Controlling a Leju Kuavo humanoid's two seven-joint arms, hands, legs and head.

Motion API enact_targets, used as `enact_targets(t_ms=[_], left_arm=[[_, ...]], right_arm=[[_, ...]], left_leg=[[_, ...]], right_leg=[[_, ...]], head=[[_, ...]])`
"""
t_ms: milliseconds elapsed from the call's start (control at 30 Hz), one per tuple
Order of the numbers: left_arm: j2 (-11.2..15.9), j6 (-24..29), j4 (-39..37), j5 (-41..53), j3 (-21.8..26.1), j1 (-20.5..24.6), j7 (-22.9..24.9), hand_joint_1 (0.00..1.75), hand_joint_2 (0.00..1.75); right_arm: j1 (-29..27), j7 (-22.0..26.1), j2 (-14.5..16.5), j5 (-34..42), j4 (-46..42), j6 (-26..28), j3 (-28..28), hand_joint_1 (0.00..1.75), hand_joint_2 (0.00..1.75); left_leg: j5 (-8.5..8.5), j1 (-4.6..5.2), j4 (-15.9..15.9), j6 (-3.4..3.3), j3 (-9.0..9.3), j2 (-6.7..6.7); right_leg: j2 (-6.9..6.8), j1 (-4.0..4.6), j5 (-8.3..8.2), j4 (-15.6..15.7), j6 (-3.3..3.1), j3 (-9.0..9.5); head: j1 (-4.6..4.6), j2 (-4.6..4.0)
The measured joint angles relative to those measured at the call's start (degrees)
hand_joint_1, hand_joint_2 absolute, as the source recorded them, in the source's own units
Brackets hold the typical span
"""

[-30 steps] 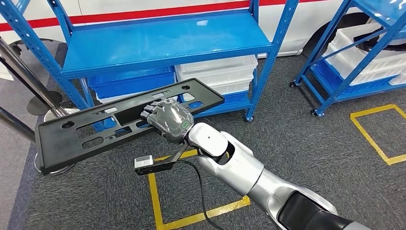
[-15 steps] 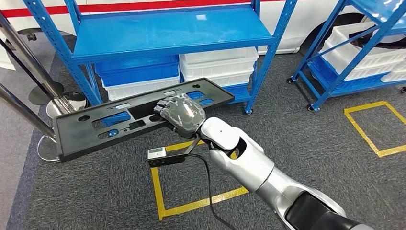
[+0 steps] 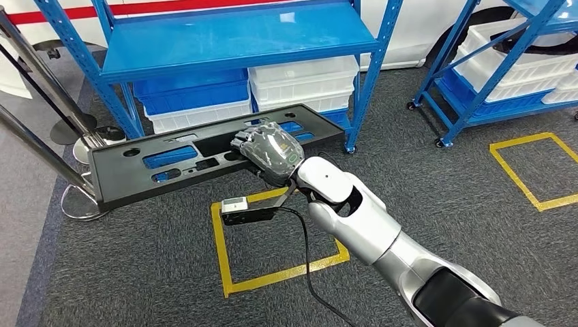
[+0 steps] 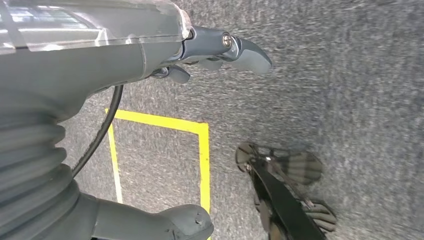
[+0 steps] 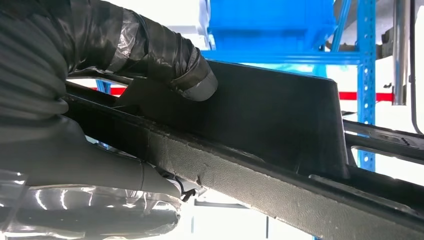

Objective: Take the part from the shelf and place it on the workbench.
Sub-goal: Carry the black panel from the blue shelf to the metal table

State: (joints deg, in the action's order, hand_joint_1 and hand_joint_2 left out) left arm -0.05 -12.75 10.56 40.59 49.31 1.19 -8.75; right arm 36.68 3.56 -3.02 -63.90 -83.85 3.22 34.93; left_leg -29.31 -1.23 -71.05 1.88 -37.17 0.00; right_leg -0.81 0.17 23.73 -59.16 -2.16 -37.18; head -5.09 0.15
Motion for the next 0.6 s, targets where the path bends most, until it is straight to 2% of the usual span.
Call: enact_targets(t_ms=[67,100,133,200,233,267,300,333,367,400,433,467,500,533,567,600], left_arm=[[0.05,0.01,0.01,0.02,0.01,0.2,0.02,0.0,1.75],[0.08,0.02,0.01,0.03,0.02,0.27,0.0,0.0,1.75],[0.1,0.02,0.02,0.05,0.02,0.32,-0.03,0.0,1.75],[0.09,0.03,0.02,0.13,0.02,0.32,-0.09,0.0,1.75],[0.07,0.03,0.01,0.19,0.02,0.38,-0.11,0.0,1.75],[0.05,0.03,0.01,0.29,0.02,0.45,-0.13,0.0,1.75],[0.03,0.03,0.0,0.39,0.02,0.52,-0.15,0.0,1.75],[0.03,0.03,0.0,0.49,0.02,0.56,-0.17,0.0,1.75],[0.03,0.03,0.0,0.58,0.02,0.58,-0.18,0.0,1.75],[0.03,0.03,0.0,0.62,0.02,0.57,-0.18,0.0,1.75],[0.02,0.03,0.0,0.64,0.02,0.57,-0.18,0.0,1.75],[0.02,0.03,0.0,0.67,0.02,0.56,-0.18,0.0,1.75],[0.01,0.03,0.0,0.7,0.02,0.57,-0.17,0.0,1.75],[0.01,0.03,0.0,0.73,0.02,0.6,-0.17,0.0,1.75],[0.01,0.03,0.0,0.75,0.02,0.62,-0.17,0.0,1.75],[0.01,0.03,0.0,0.75,0.02,0.63,-0.16,0.0,1.75]], right_arm=[[0.05,0.0,-0.04,0.02,-0.01,-0.01,-0.11,1.75,1.75],[0.09,0.01,-0.05,0.05,-0.01,-0.01,-0.19,1.75,1.75],[0.15,0.02,-0.07,0.11,-0.02,-0.01,-0.27,1.75,1.75],[0.26,0.04,-0.17,0.24,0.01,-0.01,-0.4,1.75,1.75],[0.3,0.04,-0.27,0.28,0.01,-0.01,-0.49,1.75,1.75],[0.32,0.04,-0.4,0.3,0.01,-0.01,-0.59,1.75,1.75],[0.33,0.04,-0.55,0.31,0.02,-0.01,-0.69,1.75,1.75],[0.34,0.04,-0.66,0.32,0.01,-0.01,-0.79,1.75,1.75],[0.33,0.04,-0.77,0.32,0.01,-0.01,-0.86,1.75,1.75],[0.29,0.04,-0.85,0.33,0.01,-0.01,-0.89,1.75,1.75],[0.26,0.04,-0.94,0.33,0.01,-0.01,-0.9,1.75,1.75],[0.24,0.04,-1.0,0.34,0.01,-0.01,-0.91,1.75,1.75],[0.24,0.04,-1.04,0.34,0.0,0.0,-0.92,1.75,1.75],[0.27,0.04,-1.08,0.34,-0.05,0.01,-0.93,1.75,1.75],[0.3,0.04,-1.09,0.35,-0.18,0.02,-0.95,1.75,1.75],[0.34,0.04,-1.1,0.37,-0.33,0.04,-1.01,1.75,1.75]], left_leg=[[0.09,0.17,6.56,-0.31,4.75,-0.1],[-0.45,0.32,8.82,-0.63,6.0,-0.18],[-0.86,0.52,9.85,-1.02,6.4,-0.27],[0.2,0.49,10.33,-1.87,5.75,-0.2],[0.92,0.37,10.47,-2.34,5.32,-0.07],[1.76,0.18,10.68,-2.82,4.63,0.08],[2.62,0.05,10.79,-3.16,3.8,0.22],[3.44,0.05,10.81,-3.36,2.78,0.24],[4.28,0.04,10.79,-3.41,1.69,0.27],[5.1,0.04,10.77,-3.33,0.6,0.3],[5.91,0.02,10.75,-3.22,-0.5,0.34],[6.74,0.0,10.73,-3.07,-1.57,0.38],[7.53,-0.03,10.72,-2.89,-2.53,0.4],[8.28,-0.04,10.71,-2.66,-3.28,0.39],[8.98,0.0,10.71,-2.38,-3.83,0.35],[9.72,0.01,10.92,-2.05,-4.05,0.32]], right_leg=[[0.01,0.02,-0.47,-1.35,0.56,-1.68],[-0.01,0.05,-0.81,-1.74,0.88,-2.12],[-0.02,0.08,-1.26,-1.82,1.21,-2.35],[0.08,0.03,-2.03,-1.66,1.85,-2.58],[0.23,-0.02,-1.34,-1.94,2.21,-2.9],[0.39,-0.13,0.56,-3.16,2.61,-3.4],[0.53,-0.33,3.43,-5.41,3.01,-4.07],[0.59,-0.49,6.63,-8.59,3.39,-4.77],[0.61,-0.69,9.13,-12.22,3.69,-5.34],[0.61,-0.87,10.21,-15.27,3.91,-5.51],[0.6,-1.01,9.87,-17.12,4.07,-5.09],[0.6,-1.14,8.38,-17.18,4.14,-3.76],[0.61,-1.23,6.71,-15.39,4.14,-1.47],[0.65,-1.28,6.05,-11.86,4.01,1.84],[0.73,-1.19,6.61,-7.12,3.74,5.57],[0.78,-1.02,7.66,-3.2,3.38,8.39]], head=[[0.01,0.0],[0.0,0.0],[0.01,0.0],[0.0,0.0],[-0.01,0.0],[-0.01,0.0],[-0.01,0.0],[-0.01,0.0],[-0.01,0.0],[-0.01,0.0],[-0.01,0.0],[0.0,0.0],[0.0,0.0],[0.0,0.0],[0.0,0.0],[-0.01,0.0]])
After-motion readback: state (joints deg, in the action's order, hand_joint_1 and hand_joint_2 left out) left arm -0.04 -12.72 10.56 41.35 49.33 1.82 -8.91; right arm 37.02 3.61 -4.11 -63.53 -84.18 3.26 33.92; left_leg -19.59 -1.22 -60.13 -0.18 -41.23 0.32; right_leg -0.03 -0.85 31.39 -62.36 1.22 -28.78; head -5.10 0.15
